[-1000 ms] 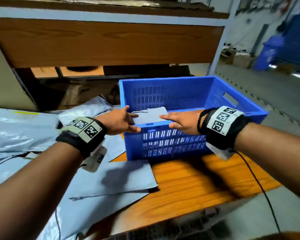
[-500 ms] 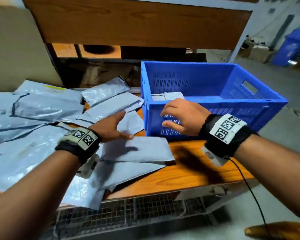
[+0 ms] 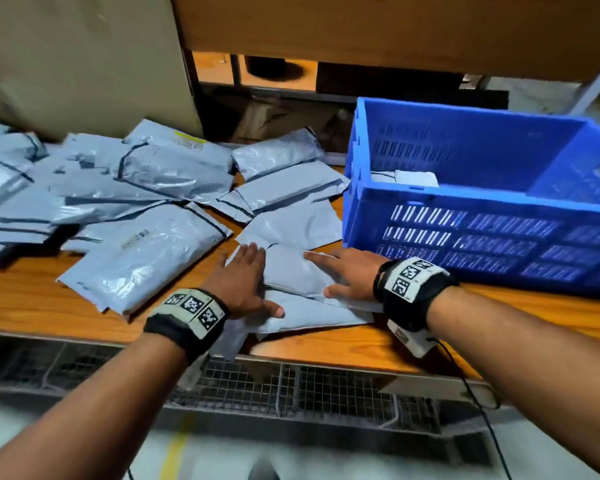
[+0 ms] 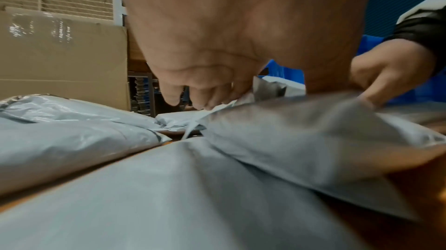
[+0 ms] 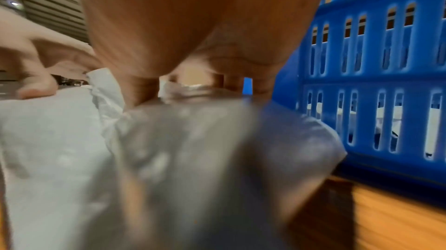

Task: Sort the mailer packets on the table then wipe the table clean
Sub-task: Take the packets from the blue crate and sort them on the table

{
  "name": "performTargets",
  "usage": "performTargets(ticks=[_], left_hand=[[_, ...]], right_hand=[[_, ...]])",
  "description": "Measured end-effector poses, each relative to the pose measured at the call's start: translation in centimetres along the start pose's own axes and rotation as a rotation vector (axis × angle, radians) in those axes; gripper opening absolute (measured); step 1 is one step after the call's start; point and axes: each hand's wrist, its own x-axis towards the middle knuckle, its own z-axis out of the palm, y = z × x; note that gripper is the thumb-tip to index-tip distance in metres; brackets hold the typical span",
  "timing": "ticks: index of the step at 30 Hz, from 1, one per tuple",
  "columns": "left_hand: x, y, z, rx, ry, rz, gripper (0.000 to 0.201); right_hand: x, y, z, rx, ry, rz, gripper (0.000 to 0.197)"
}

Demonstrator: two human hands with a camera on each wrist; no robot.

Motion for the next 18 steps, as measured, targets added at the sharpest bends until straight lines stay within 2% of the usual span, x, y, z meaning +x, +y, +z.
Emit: performTargets(ticks=[3,6,8,10,14,18], left_hand=[[0.2,-1.6,-0.2,-0.008,0.113,-0.004,0.105],[0.1,-2.2,0.1,0.051,0.233,0.179,0.078],[0.0,-1.4,0.2,0.053,0.225,0.282,0.068],[0.2,-0.5,0.5,0.09,0.165,0.298,0.071],[0.5,0.2,0.5,0.149,0.125,0.292,0.093],[1.0,0.3,0.1,0.203,0.122,0.338,0.098]], right_hand=[[-0.5,0.4,0.2,0.012,0.092,-0.022,0.078],[-1.2,0.9,0.0,0.046,0.04,-0.08,0.088],[-1.2,1.1,0.2,0.018,-0.04,-0.068,0.097],[-1.2,1.0,0.6,0.012,-0.059,-0.059,0.098],[-1.9,0.9,0.9,0.027,0.031,0.009,0.091],[-3.3,1.6,1.5,-0.066,0.048,0.009,0.1]])
